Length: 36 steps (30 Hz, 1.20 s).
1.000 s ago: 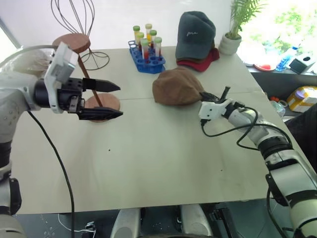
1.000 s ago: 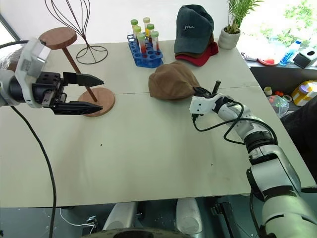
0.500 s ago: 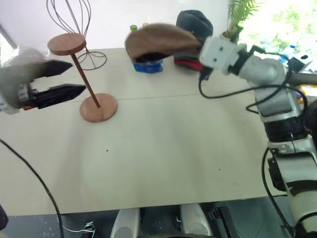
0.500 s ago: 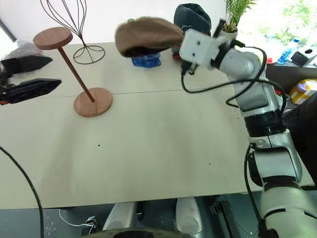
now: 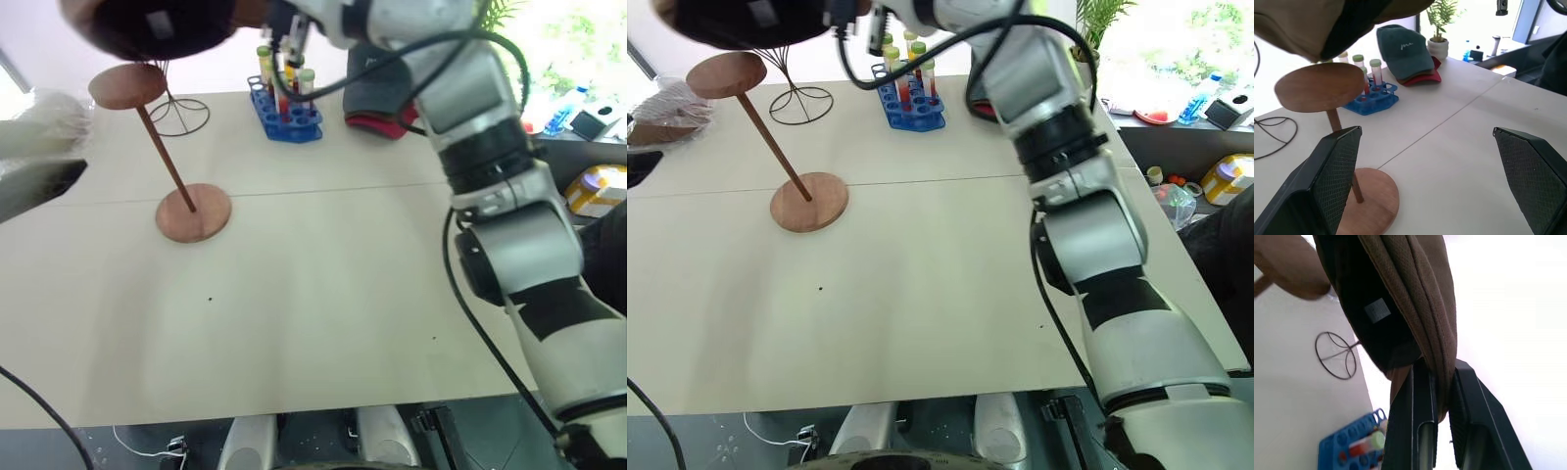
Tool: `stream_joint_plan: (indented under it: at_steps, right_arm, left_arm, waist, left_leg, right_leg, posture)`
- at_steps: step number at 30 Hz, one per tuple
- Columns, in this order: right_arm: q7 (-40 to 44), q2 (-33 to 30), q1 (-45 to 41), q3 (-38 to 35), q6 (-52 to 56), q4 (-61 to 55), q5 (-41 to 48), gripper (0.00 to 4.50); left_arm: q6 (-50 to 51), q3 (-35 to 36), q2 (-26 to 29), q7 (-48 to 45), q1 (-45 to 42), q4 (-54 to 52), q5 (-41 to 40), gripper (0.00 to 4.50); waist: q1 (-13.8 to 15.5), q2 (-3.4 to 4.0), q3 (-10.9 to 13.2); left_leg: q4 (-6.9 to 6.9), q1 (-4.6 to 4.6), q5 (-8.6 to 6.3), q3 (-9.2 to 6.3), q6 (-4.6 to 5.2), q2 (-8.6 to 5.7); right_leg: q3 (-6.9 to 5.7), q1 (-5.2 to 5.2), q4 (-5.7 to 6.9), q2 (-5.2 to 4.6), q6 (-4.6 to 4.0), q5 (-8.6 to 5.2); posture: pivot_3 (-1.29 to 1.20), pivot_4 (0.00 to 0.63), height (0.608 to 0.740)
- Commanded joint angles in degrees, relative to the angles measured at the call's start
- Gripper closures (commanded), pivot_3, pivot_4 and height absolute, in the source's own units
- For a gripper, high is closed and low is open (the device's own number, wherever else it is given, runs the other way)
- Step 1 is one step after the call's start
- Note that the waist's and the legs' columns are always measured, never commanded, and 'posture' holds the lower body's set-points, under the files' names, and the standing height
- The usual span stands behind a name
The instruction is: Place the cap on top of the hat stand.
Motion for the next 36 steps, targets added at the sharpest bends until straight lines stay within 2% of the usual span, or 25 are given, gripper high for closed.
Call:
stream_joint_plan:
  at_steps: [1, 12, 17, 24, 28, 36]
  right_arm:
    - [-2.4, 3.1, -4.1, -0.3, -4.9, 5.8, -0.2, 4.49]
    - [-10.7, 13.5, -8.9, -1.8, -12.4, 20.6, 0.1, 4.49]
    - [-12.1, 15.3, -7.5, -0.6, -15.2, 22.2, -1.1, 4.49]
    - [-8.9, 14.1, 0.2, 1.4, -16.2, 15.6, -2.8, 4.49]
    - [-6.8, 11.6, 5.5, 1.9, -15.2, 7.7, -3.4, 4.49]
    - [-8.8, 7.4, 11.9, 6.4, -16.0, -4.5, -10.7, 4.49]
  left_arm:
    - [0.1, 3.7, 0.6, 0.9, 0.9, -1.1, -1.2, 0.00]
    - [0.4, 6.4, -0.2, 3.4, 4.0, -2.5, -3.1, 0.00]
    - [0.0, 6.5, -0.1, 4.0, 4.4, -2.8, -3.4, 0.00]
    - [-0.3, 6.4, 0.2, 3.7, 5.2, -2.7, -3.4, 0.00]
    - [-1.1, 5.5, 0.8, 3.4, 4.9, -1.8, -3.2, 0.00]
    - [-3.1, 2.4, 1.7, 2.7, 3.7, 0.3, -2.9, 0.00]
  waist:
    - [0.0, 0.00, 0.0]
    - [-0.7, -0.03, 0.0]
    - [-1.1, -0.05, 0.0]
    - [-1.3, -0.13, -0.1]
    - [-1.3, -0.13, -0.1]
    - [-1.3, -0.13, -0.1]
  left_leg:
    - [-0.02, 0.00, -0.01, 0.01, -0.01, 0.00]
    - [-0.22, -0.01, 0.03, 0.01, -0.11, 0.07]
    - [-0.23, -0.01, 0.03, 0.01, -0.12, 0.06]
    - [-0.23, -0.02, 0.05, 0.02, -0.12, 0.06]
    - [-0.24, -0.02, 0.08, 0.02, -0.16, 0.07]
    - [-0.23, -0.02, 0.10, 0.03, -0.19, 0.06]
  right_leg:
    - [0.00, 0.00, -0.05, 0.00, 0.00, 0.00]
    - [0.03, -0.11, -0.14, 0.09, -0.03, 0.03]
    - [0.03, -0.33, -0.14, 0.09, -0.04, 0.03]
    - [0.04, -0.14, -0.08, 0.10, 0.00, 0.06]
    - [0.05, -0.15, -0.03, 0.11, 0.09, 0.11]
    - [0.05, -0.18, -0.01, 0.13, -0.03, 0.09]
  posture:
    - [0.00, 0.150, 0.728]
    - [0.00, 0.150, 0.728]
    - [0.00, 0.150, 0.728]
    - [0.00, 0.150, 0.728]
    - [0.00, 0.150, 0.728]
    - [0.00, 0.150, 0.728]
